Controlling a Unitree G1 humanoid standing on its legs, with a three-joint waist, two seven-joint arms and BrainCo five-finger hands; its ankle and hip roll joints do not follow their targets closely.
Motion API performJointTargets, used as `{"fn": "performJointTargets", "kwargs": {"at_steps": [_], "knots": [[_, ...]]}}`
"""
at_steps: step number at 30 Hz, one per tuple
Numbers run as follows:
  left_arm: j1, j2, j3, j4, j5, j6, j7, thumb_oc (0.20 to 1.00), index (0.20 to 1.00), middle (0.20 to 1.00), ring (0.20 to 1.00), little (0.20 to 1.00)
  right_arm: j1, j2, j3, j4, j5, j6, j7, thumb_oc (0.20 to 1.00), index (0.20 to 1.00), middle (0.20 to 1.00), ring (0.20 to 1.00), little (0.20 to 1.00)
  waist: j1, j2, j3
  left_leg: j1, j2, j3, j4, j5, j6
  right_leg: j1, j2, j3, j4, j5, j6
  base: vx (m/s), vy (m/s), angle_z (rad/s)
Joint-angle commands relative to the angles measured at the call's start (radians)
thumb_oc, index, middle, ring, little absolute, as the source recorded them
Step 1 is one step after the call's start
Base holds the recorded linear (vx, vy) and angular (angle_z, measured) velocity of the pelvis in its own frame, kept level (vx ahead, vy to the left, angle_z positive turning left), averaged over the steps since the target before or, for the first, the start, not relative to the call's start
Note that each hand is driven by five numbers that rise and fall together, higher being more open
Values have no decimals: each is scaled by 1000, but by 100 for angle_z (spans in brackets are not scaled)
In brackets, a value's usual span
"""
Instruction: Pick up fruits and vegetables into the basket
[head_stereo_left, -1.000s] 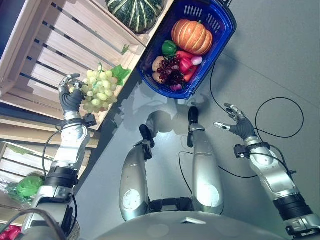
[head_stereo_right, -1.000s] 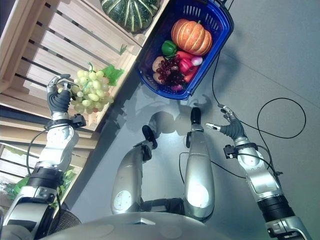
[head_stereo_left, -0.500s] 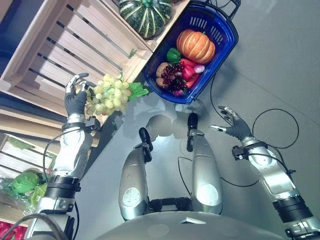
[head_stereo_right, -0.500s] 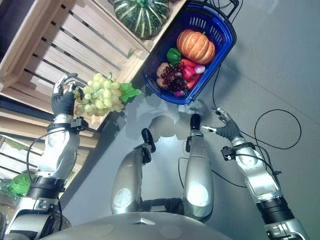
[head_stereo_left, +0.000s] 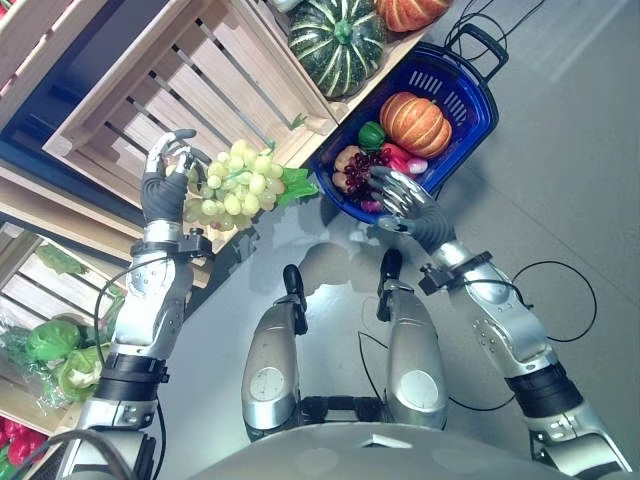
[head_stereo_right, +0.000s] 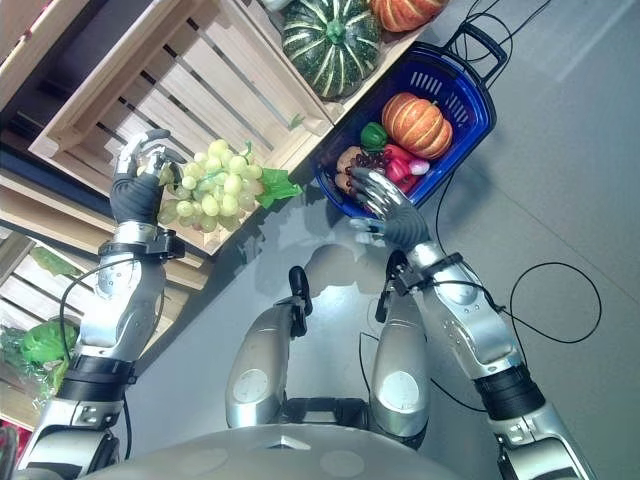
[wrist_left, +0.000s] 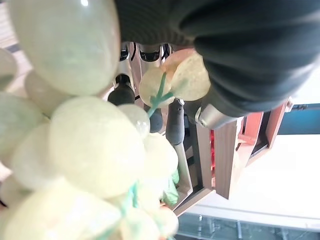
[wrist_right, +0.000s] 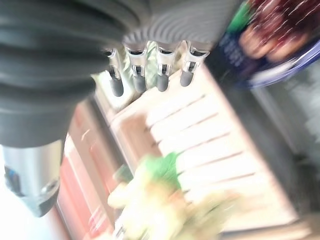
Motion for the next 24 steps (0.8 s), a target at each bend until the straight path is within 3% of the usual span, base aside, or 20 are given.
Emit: {"fn": "performJointTargets", "kwargs": {"at_steps": [1, 10, 17, 21, 24], "knots": [[-35, 16, -28, -99, -1, -56, 15, 200, 200, 200, 200, 200, -43, 88, 59, -73, 75, -26, 29, 1000, 1000, 1000, 1000, 1000, 25, -36, -159, -16, -31, -38, 15, -35, 13, 141, -76, -16, -55, -81, 86, 44, -59, 11], [-109, -42, -130, -139, 45, -12, 37, 200, 200, 200, 200, 200, -138, 190, 211, -49, 273, 52, -49, 1000, 1000, 1000, 1000, 1000, 61, -55, -212, 72, -21, -53, -22, -43, 6, 248, -74, -55, -107, -80, 97, 78, -70, 12], [-152, -62, -192, -141, 32, 22, 78, 200, 200, 200, 200, 200, -151, 218, 267, -39, 248, 42, -143, 1000, 1000, 1000, 1000, 1000, 59, -63, -236, 110, -15, -52, -38, -46, 4, 280, -71, -54, -123, -78, 106, 44, -23, 5], [-175, -69, -218, -148, 6, 47, 106, 200, 200, 200, 200, 200, -169, 196, 255, -22, 71, -10, -318, 1000, 1000, 1000, 1000, 1000, 46, -63, -251, 133, -10, -45, -49, -50, 4, 293, -68, -48, -131, -78, 109, 35, 12, -1], [-178, -72, -226, -168, 11, 49, 137, 200, 200, 200, 200, 200, -179, 165, 212, -39, -154, -77, -451, 1000, 1000, 1000, 1000, 1000, 31, -58, -254, 146, -9, -39, -53, -55, 5, 298, -67, -41, -137, -77, 110, 5, 27, -2]]}}
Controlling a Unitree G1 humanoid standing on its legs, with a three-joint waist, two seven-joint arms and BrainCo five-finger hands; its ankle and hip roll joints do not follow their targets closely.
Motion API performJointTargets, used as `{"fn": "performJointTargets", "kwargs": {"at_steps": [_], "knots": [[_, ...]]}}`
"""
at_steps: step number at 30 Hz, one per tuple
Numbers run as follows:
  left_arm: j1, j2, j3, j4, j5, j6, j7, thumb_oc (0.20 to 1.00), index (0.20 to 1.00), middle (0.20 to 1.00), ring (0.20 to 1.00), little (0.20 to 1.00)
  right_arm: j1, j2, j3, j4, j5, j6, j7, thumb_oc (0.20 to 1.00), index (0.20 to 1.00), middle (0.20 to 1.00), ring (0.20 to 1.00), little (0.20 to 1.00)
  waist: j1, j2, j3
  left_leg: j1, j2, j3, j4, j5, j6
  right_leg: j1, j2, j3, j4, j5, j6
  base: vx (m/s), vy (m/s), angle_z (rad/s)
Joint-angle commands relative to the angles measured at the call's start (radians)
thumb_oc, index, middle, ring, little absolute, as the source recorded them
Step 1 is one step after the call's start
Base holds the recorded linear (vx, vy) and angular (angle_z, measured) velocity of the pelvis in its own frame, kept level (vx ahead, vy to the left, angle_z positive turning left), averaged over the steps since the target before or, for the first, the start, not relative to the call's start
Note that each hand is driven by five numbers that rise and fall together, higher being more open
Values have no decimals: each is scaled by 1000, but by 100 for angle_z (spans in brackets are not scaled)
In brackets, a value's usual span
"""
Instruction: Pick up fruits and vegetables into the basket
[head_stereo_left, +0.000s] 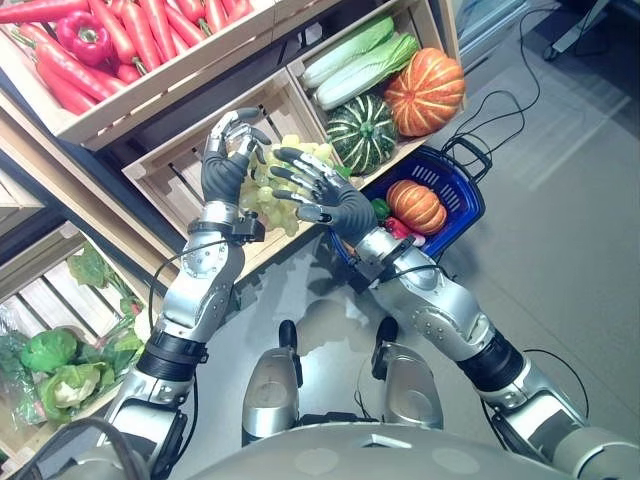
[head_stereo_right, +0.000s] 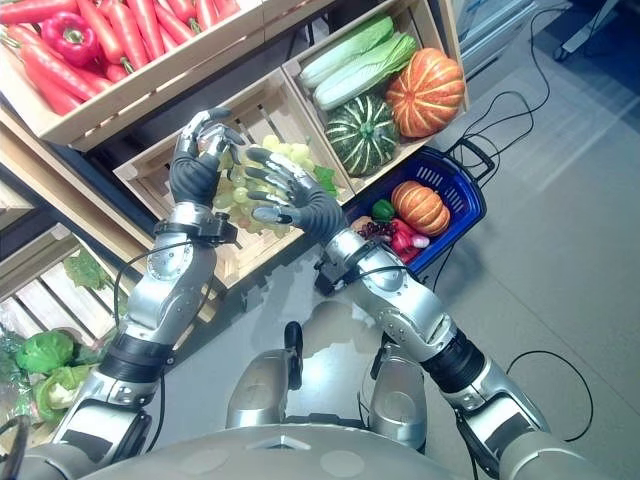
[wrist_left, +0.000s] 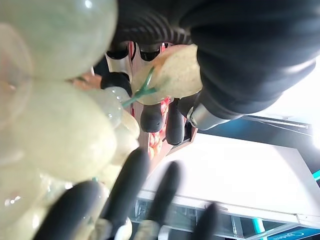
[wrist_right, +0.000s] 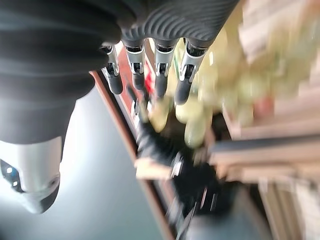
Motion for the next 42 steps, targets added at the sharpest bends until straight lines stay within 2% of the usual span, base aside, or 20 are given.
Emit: {"fn": "performJointTargets", "kwargs": {"at_steps": [1, 3, 7, 11, 16, 18, 20, 21, 22, 23, 27, 30, 33, 34, 37, 42], "knots": [[-65, 10, -24, -104, 7, -47, 42, 200, 200, 200, 200, 200, -34, 14, -57, -80, -278, -157, -140, 1000, 1000, 1000, 1000, 1000, -23, -23, -30, 20, -5, 7, 26, -74, 10, 136, -68, 30, -64, -67, 101, 1, 54, -7], [-69, 9, -16, -113, 8, -46, 63, 200, 200, 200, 200, 200, -39, 2, -79, -116, -322, -167, -135, 1000, 1000, 1000, 1000, 1000, -31, -19, -29, 26, -6, 10, 23, -78, 11, 137, -68, 37, -65, -68, 102, -5, 49, -14], [-62, 12, 9, -140, -12, -54, 91, 200, 200, 200, 200, 200, -44, -27, -119, -201, -398, -177, -187, 1000, 1000, 1000, 1000, 1000, -40, -13, -27, 37, -8, 15, 18, -85, 12, 138, -68, 44, -65, -71, 106, -10, 29, -8], [-36, 8, 29, -163, -6, -68, 108, 200, 200, 200, 200, 200, -10, -39, -158, -228, -405, -186, -271, 1000, 1000, 1000, 1000, 1000, -48, -10, -27, 44, -7, 21, 15, -88, 12, 139, -70, 47, -64, -71, 109, -10, 13, -6], [15, 15, 67, -201, 10, -92, 110, 200, 200, 200, 200, 200, 93, -65, -229, -249, -372, -215, -318, 1000, 1000, 1000, 1000, 1000, -62, -8, -28, 53, -5, 31, 5, -90, 13, 137, -69, 52, -66, -71, 113, 0, 0, 0], [35, 20, 83, -214, 14, -102, 110, 200, 200, 200, 200, 200, 139, -76, -251, -250, -312, -221, -296, 1000, 1000, 1000, 1000, 1000, -68, -6, -28, 56, -5, 35, 4, -90, 15, 137, -69, 55, -67, -71, 115, -25, 25, -11], [41, 21, 88, -214, 15, -114, 109, 200, 200, 200, 200, 200, 155, -76, -249, -244, -212, -198, -233, 1000, 1000, 1000, 1000, 1000, -69, -5, -28, 58, -6, 35, 4, -90, 15, 136, -69, 56, -66, -71, 115, -11, 16, -7], [42, 21, 88, -214, 15, -114, 109, 200, 200, 200, 200, 200, 156, -76, -250, -244, -210, -197, -232, 1000, 1000, 1000, 1000, 1000, -69, -5, -28, 58, -6, 35, 4, -90, 15, 137, -69, 56, -65, -71, 115, 0, 0, 0], [40, 18, 89, -215, 24, -122, 105, 200, 200, 200, 200, 200, 155, -63, -228, -232, -79, -143, -147, 1000, 1000, 1000, 1000, 1000, -67, -5, -24, 62, -7, 34, 5, -94, 15, 141, -69, 55, -62, -77, 115, 0, 0, 0], [36, 15, 86, -214, 25, -126, 98, 200, 200, 200, 200, 200, 152, -53, -208, -219, -35, -126, -127, 1000, 1000, 1000, 1000, 1000, -63, -7, -26, 59, -8, 33, 2, -88, 14, 140, -70, 52, -67, -72, 114, 0, 0, 0], [21, 11, 69, -207, 37, -138, 103, 200, 200, 200, 200, 200, 130, -31, -172, -190, -54, -141, -171, 1000, 1000, 1000, 1000, 1000, -55, -10, -26, 61, -7, 30, -1, -84, 11, 148, -71, 42, -70, -72, 113, -7, -16, 3], [5, 0, 56, -206, 53, -165, 106, 200, 200, 200, 200, 200, 115, -5, -155, -166, -4, -126, -194, 1000, 1000, 1000, 1000, 1000, -50, -11, -29, 66, -7, 26, -6, -82, 11, 156, -71, 37, -72, -73, 112, 17, -14, 10], [-6, -4, 46, -220, 63, -167, 90, 200, 200, 200, 200, 200, 111, 13, -135, -165, 139, -105, -99, 1000, 1000, 1000, 1000, 1000, -46, -11, -28, 69, -9, 20, -10, -80, 11, 160, -71, 34, -74, -73, 113, 6, -2, 2], [-11, -6, 41, -225, 67, -161, 84, 200, 200, 200, 200, 200, 108, 23, -121, -171, 205, -106, -46, 1000, 1000, 1000, 1000, 1000, -41, -12, -28, 68, -10, 17, -9, -80, 10, 163, -71, 31, -74, -73, 112, 0, 0, 0], [-22, -10, 31, -230, 60, -145, 70, 200, 200, 200, 200, 200, 97, 51, -86, -180, 340, -119, 31, 1000, 1000, 1000, 1000, 1000, -30, -16, -31, 67, -9, 12, -7, -79, 8, 170, -72, 22, -76, -73, 113, 17, -38, 6], [-27, -22, 11, -236, 47, -151, 57, 200, 200, 200, 200, 200, 76, 85, -56, -165, 325, -163, -77, 1000, 1000, 1000, 1000, 1000, -12, -22, -43, 70, -7, 5, -5, -76, 6, 184, -74, 8, -81, -71, 113, 39, -39, 12]]}}
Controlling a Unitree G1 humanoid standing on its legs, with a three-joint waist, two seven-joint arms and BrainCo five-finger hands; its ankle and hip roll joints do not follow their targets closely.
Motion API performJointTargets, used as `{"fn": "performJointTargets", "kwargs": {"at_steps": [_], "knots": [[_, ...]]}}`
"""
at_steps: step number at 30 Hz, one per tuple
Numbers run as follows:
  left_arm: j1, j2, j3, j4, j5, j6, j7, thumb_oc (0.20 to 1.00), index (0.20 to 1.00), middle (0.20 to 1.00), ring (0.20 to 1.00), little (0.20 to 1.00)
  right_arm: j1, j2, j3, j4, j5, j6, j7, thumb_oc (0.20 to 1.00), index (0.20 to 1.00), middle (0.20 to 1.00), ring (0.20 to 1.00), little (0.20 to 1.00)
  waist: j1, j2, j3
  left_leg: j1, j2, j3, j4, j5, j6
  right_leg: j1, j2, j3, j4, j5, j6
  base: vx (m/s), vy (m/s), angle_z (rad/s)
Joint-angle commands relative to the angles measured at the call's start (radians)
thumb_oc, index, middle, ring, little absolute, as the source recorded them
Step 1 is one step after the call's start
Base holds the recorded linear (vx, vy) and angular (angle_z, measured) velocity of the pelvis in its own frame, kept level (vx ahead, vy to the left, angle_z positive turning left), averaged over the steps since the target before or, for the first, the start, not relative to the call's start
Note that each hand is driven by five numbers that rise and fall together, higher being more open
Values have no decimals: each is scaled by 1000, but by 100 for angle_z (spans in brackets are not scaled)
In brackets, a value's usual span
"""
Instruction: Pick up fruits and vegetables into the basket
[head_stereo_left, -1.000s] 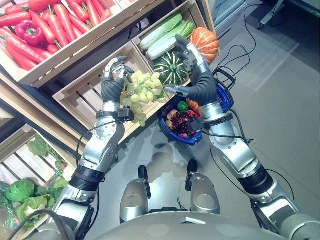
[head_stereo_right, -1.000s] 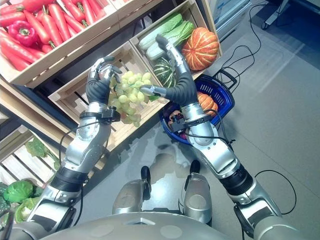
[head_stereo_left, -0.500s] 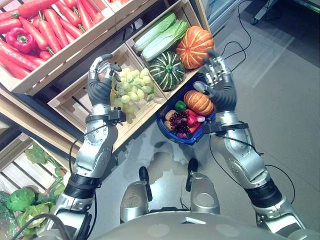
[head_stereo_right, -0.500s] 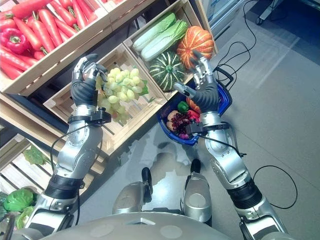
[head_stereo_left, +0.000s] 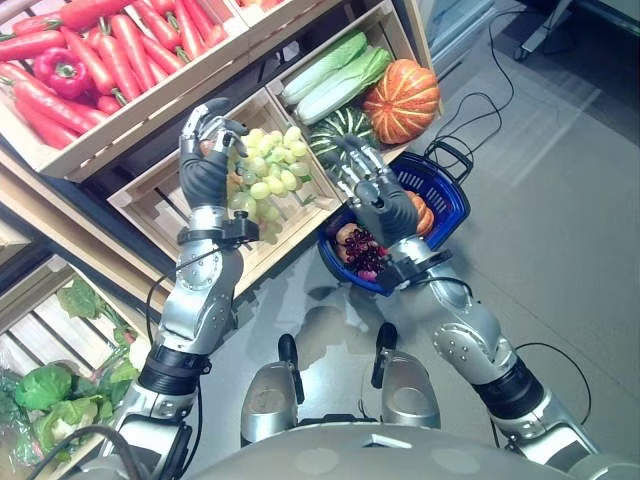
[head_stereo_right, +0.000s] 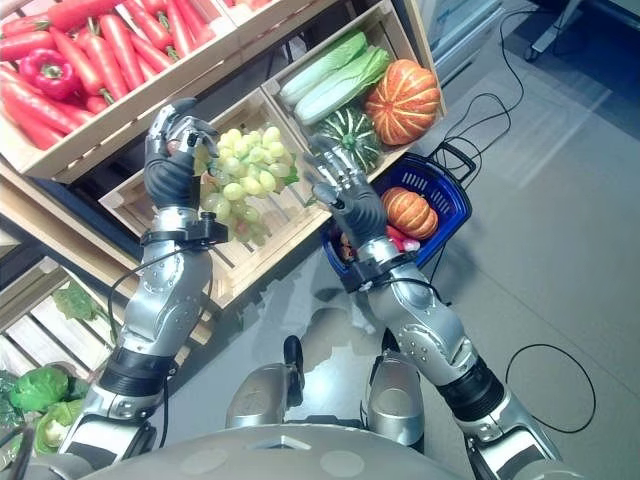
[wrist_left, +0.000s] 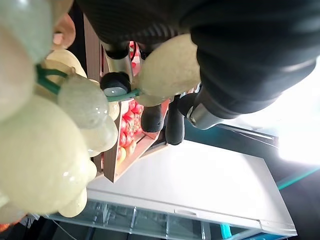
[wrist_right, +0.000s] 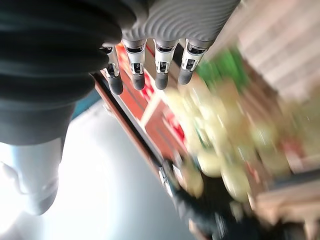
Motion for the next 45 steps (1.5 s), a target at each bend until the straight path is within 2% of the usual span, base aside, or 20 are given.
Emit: {"fn": "performJointTargets", "kwargs": {"at_steps": [1, 3, 6, 8, 12, 17, 19, 20, 22, 26, 31, 36, 40, 42, 45], "knots": [[-66, 18, -20, -138, 58, -93, -11, 200, 200, 200, 200, 200, -61, 85, -5, -35, -16, -104, -92, 1000, 1000, 1000, 1000, 1000, 23, -32, -49, 4, 4, -7, 47, -79, 3, 116, -73, 11, -27, -86, 99, 27, -10, 9], [-69, 15, -25, -146, 72, -118, 5, 200, 200, 200, 200, 200, -50, 89, -9, -26, -21, -109, -120, 1000, 1000, 1000, 1000, 1000, 22, -33, -51, 6, 4, -7, 43, -79, 3, 118, -72, 11, -29, -86, 99, 10, -2, 2], [-77, 15, -29, -152, 83, -145, -1, 200, 200, 200, 200, 200, -36, 91, -11, -19, 49, -82, -99, 1000, 1000, 1000, 1000, 1000, 18, -34, -52, 10, 3, -5, 37, -78, 4, 119, -71, 12, -31, -86, 100, 0, 0, 0], [-85, 18, -34, -165, 99, -163, -23, 200, 200, 200, 200, 200, -19, 97, 0, -9, 179, -49, -48, 1000, 1000, 1000, 1000, 1000, 17, -36, -51, 10, 2, -3, 35, -77, 5, 119, -71, 11, -32, -85, 101, 0, 0, 0], [-100, 24, -49, -175, 149, -174, -35, 200, 200, 200, 200, 200, -12, 106, 12, 16, 205, -84, -84, 1000, 1000, 1000, 1000, 1000, 20, -38, -53, 12, 3, -2, 34, -75, 4, 125, -71, 4, -36, -84, 101, 0, 0, 0], [-109, 40, -50, -187, 284, -213, 19, 200, 200, 200, 200, 200, -2, 93, -16, 47, 23, -145, -210, 1000, 1000, 1000, 1000, 1000, 15, -39, -57, 21, 4, 2, 27, -75, 5, 131, -70, 7, -42, -81, 101, 0, 0, 0], [-109, 44, -46, -189, 288, -210, 24, 200, 200, 200, 200, 200, 1, 88, -27, 48, -38, -159, -226, 1000, 1000, 1000, 1000, 1000, 12, -39, -56, 21, 4, 2, 27, -76, 5, 130, -70, 8, -42, -80, 102, 0, 0, 0], [-109, 49, -37, -190, 270, -208, 22, 200, 200, 200, 200, 200, 4, 77, -47, 37, -135, -159, -267, 1000, 1000, 1000, 1000, 1000, 7, -37, -58, 22, 3, 4, 23, -76, 6, 127, -68, 14, -43, -80, 104, -10, 47, -2], [-106, 54, -27, -189, 258, -224, 29, 200, 200, 200, 200, 200, 6, 63, -60, 29, -213, -138, -310, 1000, 1000, 1000, 1000, 1000, 0, -34, -58, 26, 1, 9, 19, -78, 8, 124, -66, 21, -41, -81, 105, -11, 55, -5], [-106, 62, -19, -199, 229, -234, 12, 200, 200, 200, 200, 200, -1, 45, -70, 53, -229, -70, -354, 1000, 1000, 1000, 1000, 1000, -6, -29, -56, 30, -3, 12, 16, -82, 11, 123, -66, 29, -43, -83, 105, -11, 30, -7], [-111, 54, -28, -212, 220, -234, -35, 200, 200, 200, 200, 200, -14, 55, -61, 101, -235, -56, -374, 1000, 1000, 1000, 1000, 1000, 1, -26, -49, 30, -3, 8, 16, -82, 9, 126, -67, 25, -41, -84, 103, 0, 0, 0], [-122, 51, -43, -213, 203, -217, -78, 200, 200, 200, 200, 200, -19, 70, -48, 135, -130, -11, -328, 1000, 1000, 1000, 1000, 1000, 6, -27, -50, 33, -4, 4, 13, -80, 8, 130, -67, 21, -41, -85, 102, 0, 0, 0], [-125, 47, -59, -211, 169, -202, -133, 200, 200, 200, 200, 200, -15, 92, -23, 165, 8, 35, -258, 1000, 1000, 1000, 1000, 1000, 14, -31, -53, 32, -3, 0, 17, -79, 6, 134, -67, 15, -41, -86, 100, 0, 0, 0], [-125, 43, -79, -213, 153, -184, -176, 200, 200, 200, 200, 200, -13, 111, -1, 191, 92, 62, -184, 1000, 1000, 1000, 1000, 1000, 24, -35, -55, 34, -2, -4, 18, -77, 5, 142, -67, 8, -43, -85, 99, 27, -46, 6], [-123, 39, -93, -214, 124, -160, -230, 200, 200, 200, 200, 200, -17, 123, 10, 210, 126, 78, -135, 1000, 1000, 1000, 1000, 1000, 33, -39, -59, 36, -1, -7, 19, -75, 4, 149, -68, 0, -44, -84, 99, 21, -36, 13]]}}
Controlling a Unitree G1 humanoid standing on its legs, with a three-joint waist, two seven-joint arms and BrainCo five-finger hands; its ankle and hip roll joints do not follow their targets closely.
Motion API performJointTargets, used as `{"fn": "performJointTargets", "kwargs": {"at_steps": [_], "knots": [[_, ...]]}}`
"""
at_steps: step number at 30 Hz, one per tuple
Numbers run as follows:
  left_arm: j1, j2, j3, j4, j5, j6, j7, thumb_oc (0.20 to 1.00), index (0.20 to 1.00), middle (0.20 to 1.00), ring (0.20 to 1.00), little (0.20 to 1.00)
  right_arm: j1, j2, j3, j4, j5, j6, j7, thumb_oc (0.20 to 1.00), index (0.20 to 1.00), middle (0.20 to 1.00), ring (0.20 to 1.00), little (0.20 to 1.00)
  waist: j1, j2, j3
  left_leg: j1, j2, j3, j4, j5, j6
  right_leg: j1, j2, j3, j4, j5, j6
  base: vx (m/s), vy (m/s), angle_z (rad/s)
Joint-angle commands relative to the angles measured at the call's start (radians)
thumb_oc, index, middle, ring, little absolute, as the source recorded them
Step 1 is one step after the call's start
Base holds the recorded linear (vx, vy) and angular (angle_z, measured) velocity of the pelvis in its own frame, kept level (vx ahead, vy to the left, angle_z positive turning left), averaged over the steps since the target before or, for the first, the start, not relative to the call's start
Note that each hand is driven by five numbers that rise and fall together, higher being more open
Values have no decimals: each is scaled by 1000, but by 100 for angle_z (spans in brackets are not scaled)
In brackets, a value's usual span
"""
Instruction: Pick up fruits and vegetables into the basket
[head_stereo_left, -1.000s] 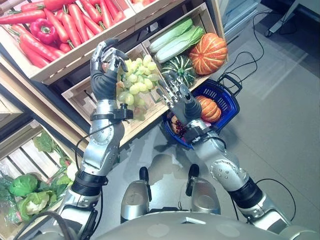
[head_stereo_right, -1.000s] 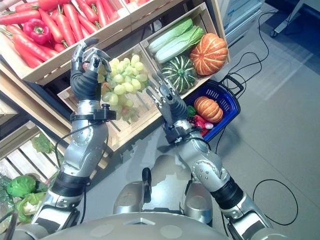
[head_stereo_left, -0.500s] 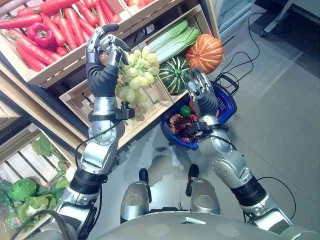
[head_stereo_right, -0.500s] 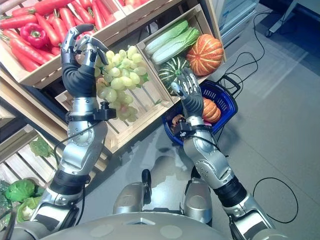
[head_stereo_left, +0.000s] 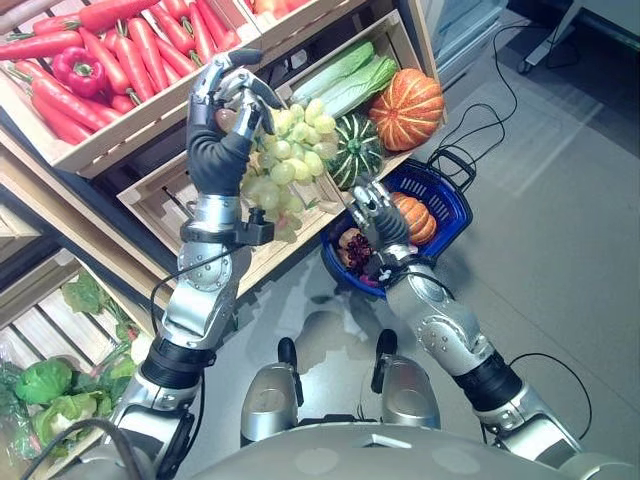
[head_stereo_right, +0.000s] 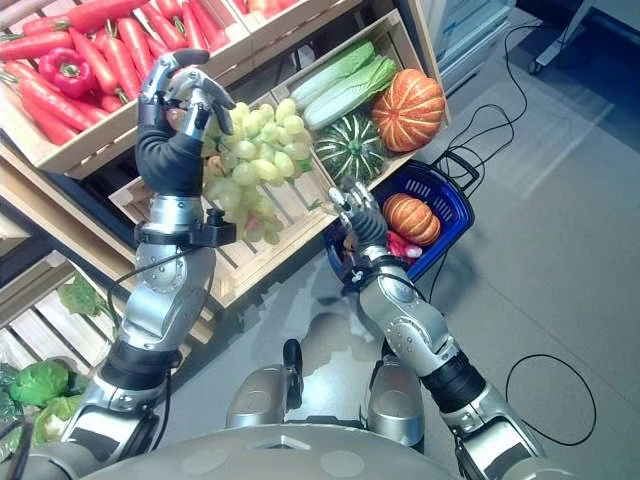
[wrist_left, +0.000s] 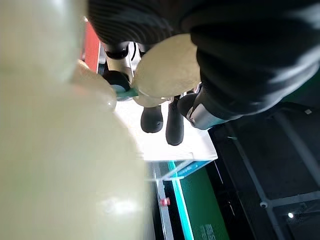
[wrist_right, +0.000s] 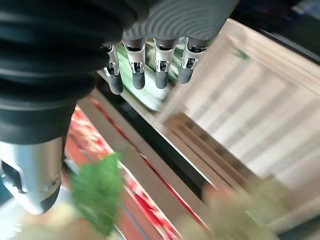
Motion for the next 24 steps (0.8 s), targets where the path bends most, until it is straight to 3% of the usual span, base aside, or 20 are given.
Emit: {"fn": "performJointTargets", "kwargs": {"at_steps": [1, 6, 11, 17, 24], "knots": [[-77, 32, -38, -119, -55, -21, -72, 200, 200, 200, 200, 200, -23, 88, 16, -28, 59, -7, 90, 1000, 1000, 1000, 1000, 1000, 24, -36, -53, 13, 0, 1, 19, -75, 4, 120, -69, 4, -41, -83, 99, 21, -41, 5], [-73, 26, -70, -109, -93, 24, -150, 200, 200, 200, 200, 200, -20, 108, 36, 1, 163, 40, 197, 1000, 1000, 1000, 1000, 1000, 34, -41, -61, 20, 3, -1, 13, -73, 4, 130, -68, -4, -48, -79, 100, 17, -26, 10], [-58, 29, -96, -102, -125, 46, -203, 200, 200, 200, 200, 200, -18, 119, 54, 14, 267, 41, 304, 1000, 1000, 1000, 1000, 1000, 44, -41, -64, 22, 6, -4, 13, -71, 5, 138, -68, -12, -53, -78, 100, 2, -2, 1], [-42, 38, -117, -87, -141, 50, -241, 200, 200, 200, 200, 200, -23, 116, 59, -9, 318, -16, 428, 1000, 1000, 1000, 1000, 1000, 51, -39, -63, 23, 7, -10, 9, -68, 6, 140, -67, -16, -58, -75, 102, 0, -4, 2], [-27, 42, -129, -78, -156, 51, -261, 200, 200, 200, 200, 200, -28, 114, 56, -37, 318, -99, 477, 1000, 1000, 1000, 1000, 1000, 51, -35, -62, 21, 9, -10, 9, -68, 6, 138, -71, -21, -59, -72, 106, -6, 1, 2]]}}
